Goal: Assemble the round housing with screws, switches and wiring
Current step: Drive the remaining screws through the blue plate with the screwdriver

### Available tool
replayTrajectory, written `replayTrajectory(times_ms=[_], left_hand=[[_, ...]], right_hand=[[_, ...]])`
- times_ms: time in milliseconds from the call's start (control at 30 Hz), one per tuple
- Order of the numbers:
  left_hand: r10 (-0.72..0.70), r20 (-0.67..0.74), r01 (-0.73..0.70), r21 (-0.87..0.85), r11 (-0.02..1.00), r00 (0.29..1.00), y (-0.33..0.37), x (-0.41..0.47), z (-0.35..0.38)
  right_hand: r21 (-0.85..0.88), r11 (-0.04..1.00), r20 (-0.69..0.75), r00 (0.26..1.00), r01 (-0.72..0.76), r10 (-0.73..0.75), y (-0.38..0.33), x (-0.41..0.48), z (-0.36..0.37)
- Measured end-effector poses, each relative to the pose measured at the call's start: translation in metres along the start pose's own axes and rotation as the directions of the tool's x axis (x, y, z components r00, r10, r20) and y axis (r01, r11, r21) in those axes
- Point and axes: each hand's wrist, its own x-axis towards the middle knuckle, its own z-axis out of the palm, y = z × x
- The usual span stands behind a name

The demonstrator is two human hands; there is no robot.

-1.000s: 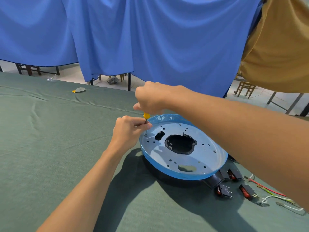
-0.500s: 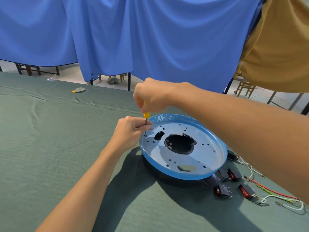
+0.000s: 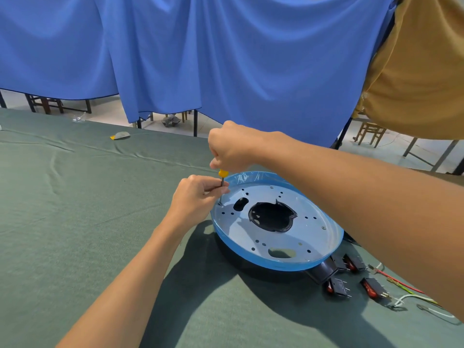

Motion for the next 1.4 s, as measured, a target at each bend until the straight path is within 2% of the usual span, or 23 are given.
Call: replayTrajectory(times_ms=[100, 200, 267, 333, 467, 600, 733, 800, 900, 1000, 1067, 1167, 1300, 1400], left_hand=[[-0.008, -0.09, 0.004, -0.039, 0.999, 0.996, -0.001, -0.001, 0.002], [-0.018, -0.061, 0.018, -0.009, 1.0, 0.998, -0.004, 0.002, 0.002], [-0.019, -0.023, 0.019, 0.019, 1.0, 1.0, -0.004, 0.003, 0.0], [0.009, -0.011, -0.008, 0.061, 0.998, 1.0, -0.002, 0.002, 0.0], [0.063, -0.119, -0.065, -0.012, 0.998, 0.991, -0.001, -0.001, 0.002], [0.073, -0.071, -0.068, 0.069, 0.995, 0.995, -0.004, 0.002, 0.002], [0.081, -0.031, -0.076, 0.135, 0.988, 0.996, -0.002, 0.001, 0.001], [0.09, -0.054, -0.084, 0.107, 0.991, 0.994, -0.001, -0.001, 0.002], [0.074, -0.12, -0.067, 0.06, 0.996, 0.99, -0.001, -0.001, 0.003], [0.087, -0.108, -0.075, 0.115, 0.991, 0.99, -0.002, 0.001, 0.002], [0.083, -0.064, -0.075, 0.127, 0.989, 0.994, -0.003, 0.002, 0.002], [0.081, -0.028, -0.076, 0.126, 0.989, 0.996, -0.002, 0.001, 0.001], [0.068, -0.116, -0.061, 0.064, 0.996, 0.991, 0.001, 0.0, 0.0], [0.08, -0.136, -0.069, 0.087, 0.994, 0.988, 0.002, 0.001, -0.001]], right_hand=[[-0.009, 0.999, 0.03, 0.999, -0.033, 0.034, -0.003, 0.003, 0.001], [-0.005, 1.0, 0.087, 0.996, 0.024, -0.023, -0.006, 0.003, -0.009], [-0.016, 0.998, 0.058, 0.996, 0.065, -0.064, -0.006, 0.004, -0.012], [-0.031, 0.999, -0.016, 0.999, 0.045, -0.045, -0.005, 0.005, -0.008], [0.03, 0.999, -0.005, 1.0, -0.025, 0.025, -0.001, 0.005, 0.001], [0.064, 0.997, 0.09, 0.995, 0.035, -0.041, 0.002, 0.003, -0.009], [-0.007, 0.999, -0.003, 0.999, 0.042, -0.042, 0.005, 0.003, -0.007], [0.016, 1.0, -0.013, 1.0, 0.006, -0.006, 0.005, 0.004, -0.002], [0.025, 0.999, 0.048, 0.998, -0.031, 0.03, 0.005, 0.005, -0.003], [0.047, 0.998, 0.102, 0.994, 0.033, -0.038, 0.005, 0.003, -0.013], [0.074, 0.995, 0.07, 0.994, 0.074, -0.079, 0.006, 0.002, -0.015], [0.004, 0.998, 0.014, 0.998, 0.057, -0.057, 0.007, 0.007, -0.009], [0.02, 1.0, 0.063, 0.998, 0.01, -0.011, 0.007, 0.009, -0.003], [0.039, 0.998, 0.064, 0.997, 0.045, -0.048, 0.006, 0.008, -0.008]])
